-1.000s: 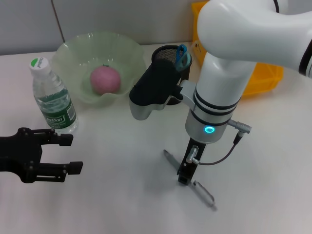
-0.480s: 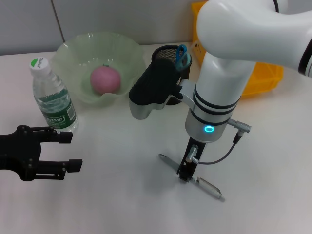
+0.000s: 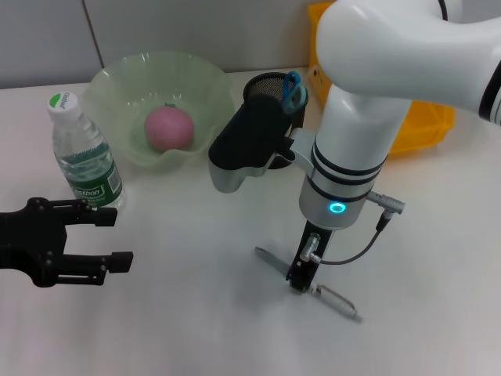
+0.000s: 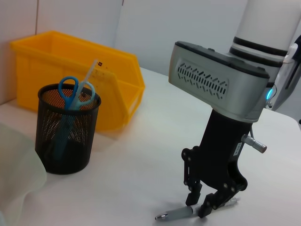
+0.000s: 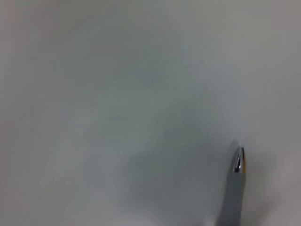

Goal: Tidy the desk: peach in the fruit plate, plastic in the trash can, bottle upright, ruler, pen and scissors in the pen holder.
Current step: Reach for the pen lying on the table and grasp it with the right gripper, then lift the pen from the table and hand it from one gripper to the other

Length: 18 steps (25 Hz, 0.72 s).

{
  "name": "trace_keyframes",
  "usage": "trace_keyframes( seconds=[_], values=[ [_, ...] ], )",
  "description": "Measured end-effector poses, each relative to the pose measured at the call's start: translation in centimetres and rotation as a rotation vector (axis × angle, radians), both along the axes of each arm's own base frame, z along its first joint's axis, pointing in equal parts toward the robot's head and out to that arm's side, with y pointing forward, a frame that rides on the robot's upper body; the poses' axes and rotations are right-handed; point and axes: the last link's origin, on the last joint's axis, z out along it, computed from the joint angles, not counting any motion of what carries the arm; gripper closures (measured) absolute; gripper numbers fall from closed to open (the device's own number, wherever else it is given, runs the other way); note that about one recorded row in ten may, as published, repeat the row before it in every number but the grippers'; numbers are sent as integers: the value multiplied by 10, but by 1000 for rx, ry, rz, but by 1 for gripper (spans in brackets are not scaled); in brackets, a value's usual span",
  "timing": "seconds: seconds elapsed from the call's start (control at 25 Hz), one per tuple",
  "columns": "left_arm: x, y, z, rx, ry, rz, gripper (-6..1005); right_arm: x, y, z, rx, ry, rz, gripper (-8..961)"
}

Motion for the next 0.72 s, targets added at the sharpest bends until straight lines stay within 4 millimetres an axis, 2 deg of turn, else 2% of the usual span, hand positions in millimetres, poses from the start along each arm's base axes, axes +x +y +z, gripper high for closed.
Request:
trace_keyframes(
  seconds=[0.4, 0.72],
  values=[
    [-1, 0, 2, 2, 3, -1, 217, 0, -1, 1, -6, -7, -3, 827],
    [0, 1, 3, 5, 2, -2, 218, -2, -1, 1, -5, 2, -4, 827]
  ],
)
